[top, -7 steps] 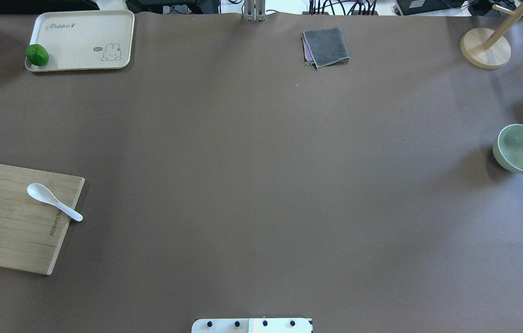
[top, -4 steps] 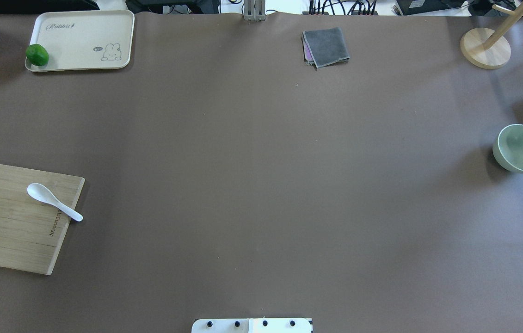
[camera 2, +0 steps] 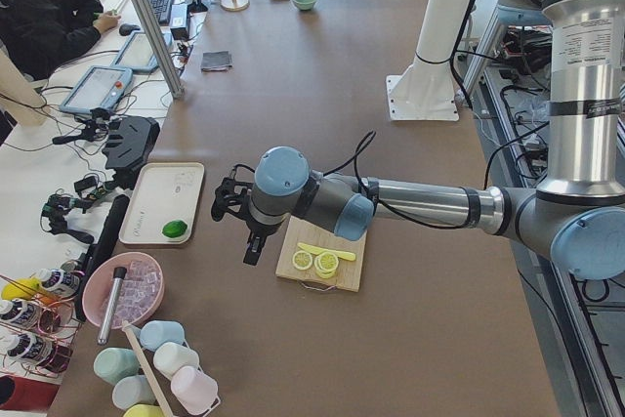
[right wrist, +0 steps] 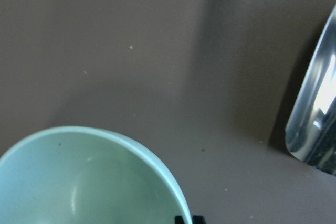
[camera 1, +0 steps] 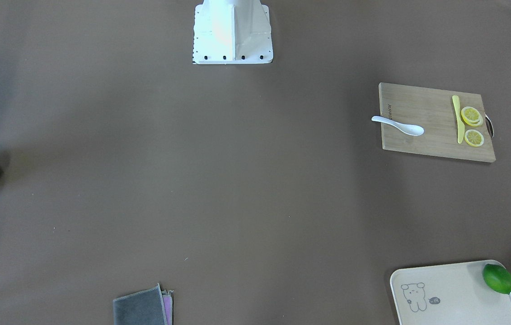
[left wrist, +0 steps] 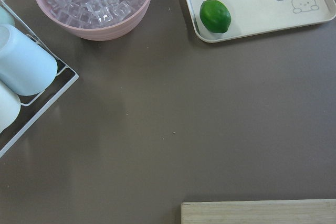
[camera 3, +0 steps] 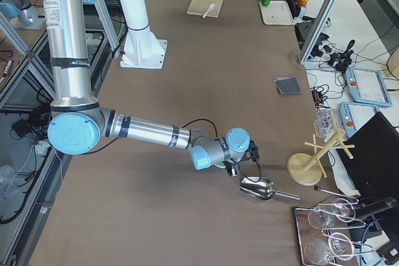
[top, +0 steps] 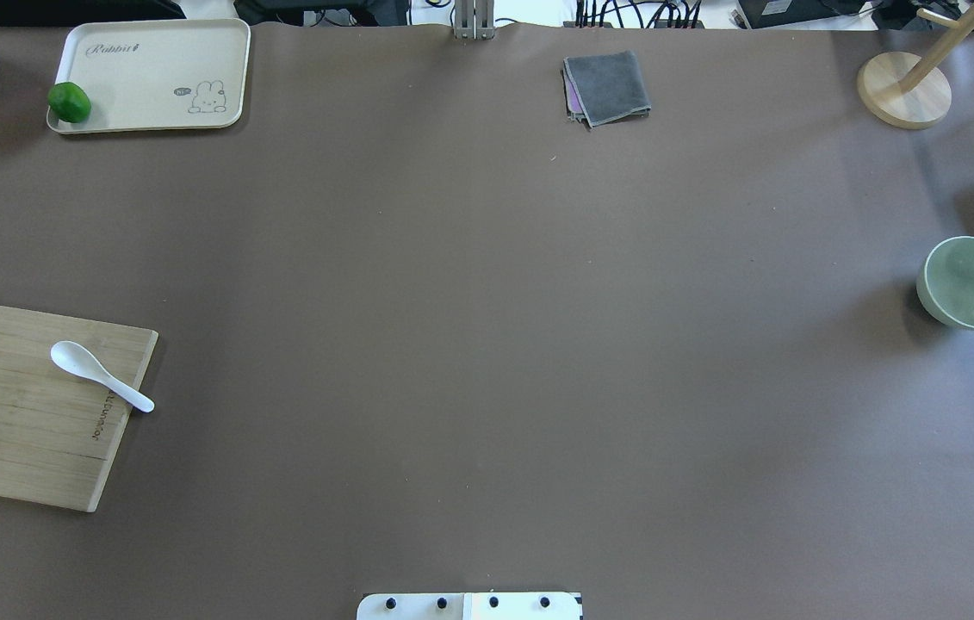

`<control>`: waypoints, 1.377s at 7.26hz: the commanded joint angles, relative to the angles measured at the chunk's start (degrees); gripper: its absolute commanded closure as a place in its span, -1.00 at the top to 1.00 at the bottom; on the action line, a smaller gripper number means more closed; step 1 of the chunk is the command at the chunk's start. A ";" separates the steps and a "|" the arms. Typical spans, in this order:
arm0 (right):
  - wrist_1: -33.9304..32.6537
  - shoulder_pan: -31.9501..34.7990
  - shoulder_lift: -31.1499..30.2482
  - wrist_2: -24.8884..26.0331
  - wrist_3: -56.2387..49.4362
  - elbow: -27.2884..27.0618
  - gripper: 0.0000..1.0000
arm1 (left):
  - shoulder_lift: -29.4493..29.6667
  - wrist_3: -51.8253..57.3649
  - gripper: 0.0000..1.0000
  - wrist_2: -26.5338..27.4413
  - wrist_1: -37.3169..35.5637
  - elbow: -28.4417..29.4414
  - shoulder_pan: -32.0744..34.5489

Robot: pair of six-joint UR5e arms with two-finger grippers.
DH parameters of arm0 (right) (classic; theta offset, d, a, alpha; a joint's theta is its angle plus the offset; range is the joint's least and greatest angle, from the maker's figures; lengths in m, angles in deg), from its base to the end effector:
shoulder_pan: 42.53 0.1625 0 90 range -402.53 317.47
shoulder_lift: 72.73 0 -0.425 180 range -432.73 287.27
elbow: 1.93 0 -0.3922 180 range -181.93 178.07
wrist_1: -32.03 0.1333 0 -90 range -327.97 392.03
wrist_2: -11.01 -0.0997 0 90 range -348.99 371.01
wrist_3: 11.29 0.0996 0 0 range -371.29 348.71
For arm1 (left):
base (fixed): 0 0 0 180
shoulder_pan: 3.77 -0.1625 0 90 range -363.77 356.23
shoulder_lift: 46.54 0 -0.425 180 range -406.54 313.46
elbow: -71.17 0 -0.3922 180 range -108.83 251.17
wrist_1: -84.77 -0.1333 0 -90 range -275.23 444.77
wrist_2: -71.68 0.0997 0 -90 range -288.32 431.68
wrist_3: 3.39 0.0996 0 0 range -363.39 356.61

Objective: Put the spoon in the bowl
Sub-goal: 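Grasp the pale green bowl rim with the right gripper, carry it to center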

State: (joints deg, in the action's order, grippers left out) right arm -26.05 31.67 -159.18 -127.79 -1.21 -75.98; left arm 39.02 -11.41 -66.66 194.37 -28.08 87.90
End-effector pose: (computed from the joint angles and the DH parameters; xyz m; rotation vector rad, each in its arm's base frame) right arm -0.0869 -0.5213 0.6994 0.1230 -0.8949 -0.2380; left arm -0.0727 -0.4741 0.5724 0.3532 0.8502 0.0227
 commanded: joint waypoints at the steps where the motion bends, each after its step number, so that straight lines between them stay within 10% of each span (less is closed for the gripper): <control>1: -0.19 0.42 0.23 -5.33 10.51 -8.07 -1.00 | -0.04 -0.16 0.94 0.00 0.09 -0.33 0.00; 4: -0.02 -6.05 2.42 -4.13 32.48 -19.34 -1.00 | -1.87 -0.16 0.96 -5.35 7.37 0.20 -0.44; 6: -0.11 -16.14 2.95 5.76 45.49 -26.47 -1.00 | -1.88 -8.88 0.94 -5.28 9.73 -0.67 -7.60; 10: -0.90 -29.44 13.74 17.31 62.84 -26.85 -1.00 | -3.03 -11.58 0.94 -5.10 16.26 -0.59 -19.05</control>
State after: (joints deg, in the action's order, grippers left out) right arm -26.73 5.81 -148.25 -113.48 57.88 -102.78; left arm 35.97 -22.79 -72.04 209.99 -28.73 72.32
